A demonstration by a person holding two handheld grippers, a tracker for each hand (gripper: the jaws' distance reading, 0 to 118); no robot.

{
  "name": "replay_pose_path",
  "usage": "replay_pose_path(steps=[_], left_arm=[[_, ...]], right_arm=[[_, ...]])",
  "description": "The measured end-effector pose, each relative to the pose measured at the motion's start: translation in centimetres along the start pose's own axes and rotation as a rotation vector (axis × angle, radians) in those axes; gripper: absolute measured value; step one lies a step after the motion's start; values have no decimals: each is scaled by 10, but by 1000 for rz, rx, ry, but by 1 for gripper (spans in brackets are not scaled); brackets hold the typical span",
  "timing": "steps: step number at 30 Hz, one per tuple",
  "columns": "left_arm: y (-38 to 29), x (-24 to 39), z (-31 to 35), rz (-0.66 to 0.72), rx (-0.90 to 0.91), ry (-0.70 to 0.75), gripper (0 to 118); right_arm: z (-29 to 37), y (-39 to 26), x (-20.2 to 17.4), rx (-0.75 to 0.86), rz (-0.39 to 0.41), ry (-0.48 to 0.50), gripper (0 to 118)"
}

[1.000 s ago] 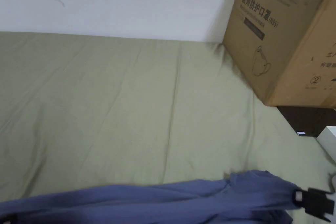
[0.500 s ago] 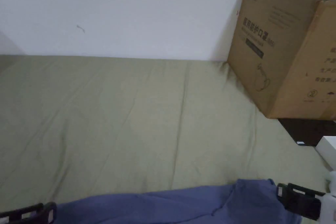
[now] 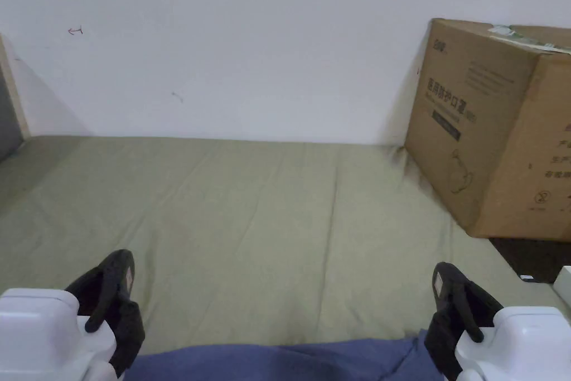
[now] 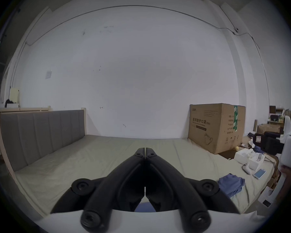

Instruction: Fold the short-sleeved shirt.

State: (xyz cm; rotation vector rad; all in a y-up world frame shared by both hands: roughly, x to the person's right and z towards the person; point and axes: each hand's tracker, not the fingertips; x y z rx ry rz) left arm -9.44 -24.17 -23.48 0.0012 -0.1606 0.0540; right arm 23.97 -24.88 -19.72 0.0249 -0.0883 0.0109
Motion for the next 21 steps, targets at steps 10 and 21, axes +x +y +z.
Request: replay_pose_path(steps=[10, 21], left_arm=[[26, -61, -7, 362, -90, -145, 0], [-130, -237, -124, 1126, -827, -408, 89]], right_arm=[[6, 7, 15, -67, -47, 14, 0], [-18, -6, 7, -236, -96, 83, 0]])
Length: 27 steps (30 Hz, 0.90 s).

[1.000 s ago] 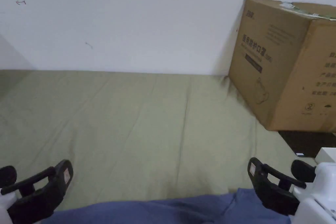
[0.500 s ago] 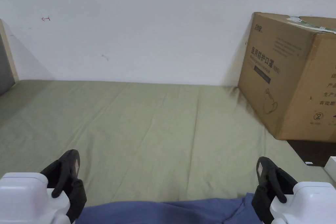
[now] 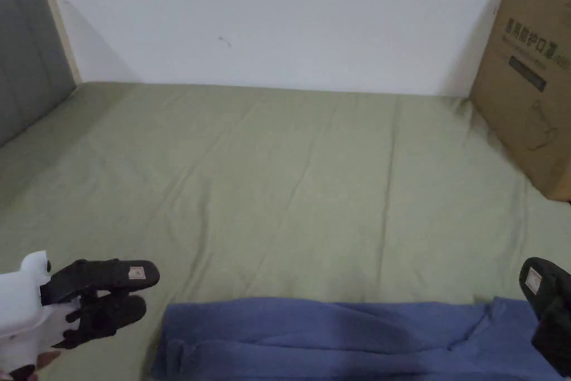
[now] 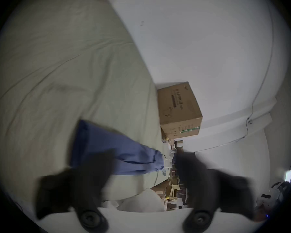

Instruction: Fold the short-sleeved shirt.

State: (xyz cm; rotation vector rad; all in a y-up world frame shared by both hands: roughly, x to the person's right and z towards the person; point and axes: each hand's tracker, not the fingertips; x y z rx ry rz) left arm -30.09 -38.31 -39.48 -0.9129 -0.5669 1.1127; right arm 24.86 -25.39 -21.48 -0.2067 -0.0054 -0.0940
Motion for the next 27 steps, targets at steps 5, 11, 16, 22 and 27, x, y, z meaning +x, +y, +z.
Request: replay_pose_path(steps=[5, 11, 16, 22, 27], left_arm=[[3, -43, -13, 60, -18, 3, 118], [-1, -91, -66, 168, -210, -174, 118], [-5, -75, -114, 73, -296, -170, 115], [-9, -95, -127, -59, -187, 178, 5], [3, -62, -116, -143, -203, 227, 5]], right_arm=[[-17, -8, -13, -70, 19, 15, 0], [-35, -18, -28, -155, 55, 29, 0], [-44, -24, -37, -196, 66, 53, 0], [-47, -28, -46, -228, 75, 76, 0], [-42, -26, -42, -245, 79, 86, 0]])
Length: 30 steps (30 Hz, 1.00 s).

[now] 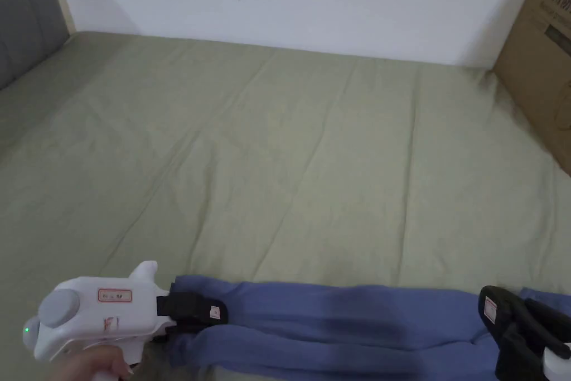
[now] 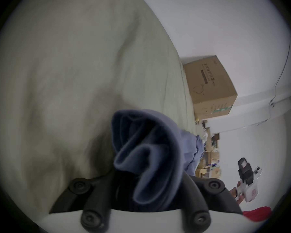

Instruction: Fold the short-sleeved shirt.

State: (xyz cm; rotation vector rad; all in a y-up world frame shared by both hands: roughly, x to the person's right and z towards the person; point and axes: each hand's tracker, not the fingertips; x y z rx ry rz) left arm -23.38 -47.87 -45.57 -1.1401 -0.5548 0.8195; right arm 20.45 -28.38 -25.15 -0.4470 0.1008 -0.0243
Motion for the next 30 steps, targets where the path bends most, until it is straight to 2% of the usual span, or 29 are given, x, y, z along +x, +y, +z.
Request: replay_pose_path(steps=[4, 6, 9, 10, 13, 17, 18, 19, 20, 21, 22, 23, 27, 30], left_arm=[[-8, 49, 43, -126, -3, 159, 5], [-4, 67, 72, -173, 62, 356, 5], [-9, 103, 81, -333, 92, 729, 5], [-11, 112, 81, -365, 81, 785, 5], [-23, 146, 60, -405, 65, 687, 5], [-38, 186, 0, -312, -16, 381, 6], [-38, 189, -21, -289, -62, 301, 10], [-40, 191, -40, -267, -90, 248, 22], [-43, 194, -63, -245, -125, 214, 48], [-44, 195, -82, -226, -140, 179, 90], [-49, 204, -99, -216, -174, 156, 110], [-50, 206, -111, -210, -199, 156, 116], [-51, 221, -95, -279, -116, 146, 115], [-50, 221, -64, -365, -74, 226, 115]], right_arm=[[9, -2, 9, 21, -30, 14, 0], [13, -5, 15, 25, -60, 31, 0], [16, -16, 24, 27, -72, 33, 0], [17, -19, 27, 21, -77, 27, 0], [24, -27, 41, 7, -107, 17, 0], [35, -32, 58, 7, -134, -13, 0], [38, -33, 63, 9, -140, -23, 0], [39, -34, 66, 8, -144, -29, 0], [41, -34, 69, 7, -151, -37, 0], [42, -36, 72, 8, -157, -41, 0], [43, -38, 75, 7, -162, -46, 0], [43, -39, 77, 4, -166, -51, 0], [39, -43, 82, -8, -176, -59, 0], [34, -43, 82, -15, -184, -54, 0]])
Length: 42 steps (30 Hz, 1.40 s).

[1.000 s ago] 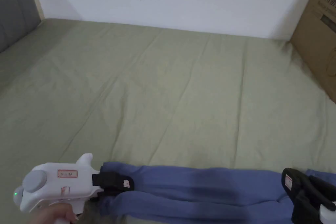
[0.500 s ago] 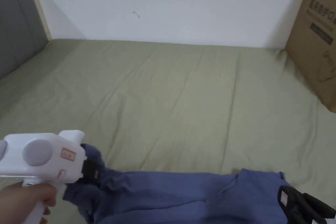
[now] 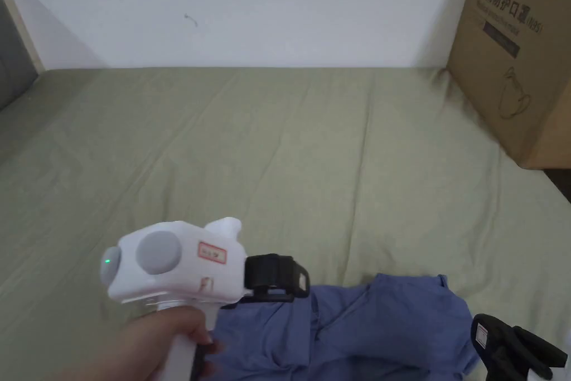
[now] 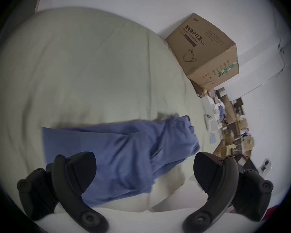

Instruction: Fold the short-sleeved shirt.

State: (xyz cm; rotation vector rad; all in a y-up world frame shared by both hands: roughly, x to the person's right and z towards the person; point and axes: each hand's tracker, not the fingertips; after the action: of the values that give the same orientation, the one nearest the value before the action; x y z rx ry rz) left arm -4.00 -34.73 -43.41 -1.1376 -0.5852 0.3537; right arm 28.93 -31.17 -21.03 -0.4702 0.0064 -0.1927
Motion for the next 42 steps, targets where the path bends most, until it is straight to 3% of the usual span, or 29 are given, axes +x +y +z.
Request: replay_pose_path(steps=[2, 3, 4, 6, 10, 15, 17, 19, 21, 25, 26, 30, 32, 36, 42], left_arm=[[-8, -11, 11, -56, 2, 44, 113], [-15, -15, 14, -91, 33, 89, 99], [-14, -8, 15, -115, 49, 126, 73], [-21, -7, 4, -170, 45, 222, 0], [-30, 13, -40, -227, -77, 170, 0], [-50, 57, -108, -475, -218, 297, 0], [-53, 75, -117, -557, -213, 361, 0], [-53, 91, -103, -561, -178, 293, 0], [-44, 86, -84, -457, -159, 95, 0], [-37, 60, -33, -46, -137, -495, 0], [-37, 50, -21, 11, -111, -563, 0], [-30, -19, 35, 29, 42, -528, 0], [-29, -60, 51, 78, 58, -466, 12], [-39, -132, 57, 274, 10, -497, 118], [-47, -185, 29, 373, 51, -418, 118]], right_arm=[[-3, 0, -1, -1, -7, 9, 0], [-4, -1, -2, -3, -9, 15, 0], [-5, -1, -3, -4, -10, 17, 0], [-6, -2, -4, -9, -8, 22, 0], [-5, -4, -5, -21, -2, 30, 0], [-3, -5, -3, -29, 22, 8, 0], [-3, -5, -2, -32, 24, 3, 0], [0, -5, -3, -33, 21, 3, 0], [2, -6, -4, -28, 19, 7, 0], [1, -6, -9, -39, 39, 19, 0], [1, -6, -11, -40, 45, 21, 0], [0, -2, -15, -34, 53, 32, 0], [-2, -2, -17, -38, 58, 36, 0], [-8, -1, -26, -51, 73, 44, 0], [-17, 0, -39, -88, 69, 104, 0]])
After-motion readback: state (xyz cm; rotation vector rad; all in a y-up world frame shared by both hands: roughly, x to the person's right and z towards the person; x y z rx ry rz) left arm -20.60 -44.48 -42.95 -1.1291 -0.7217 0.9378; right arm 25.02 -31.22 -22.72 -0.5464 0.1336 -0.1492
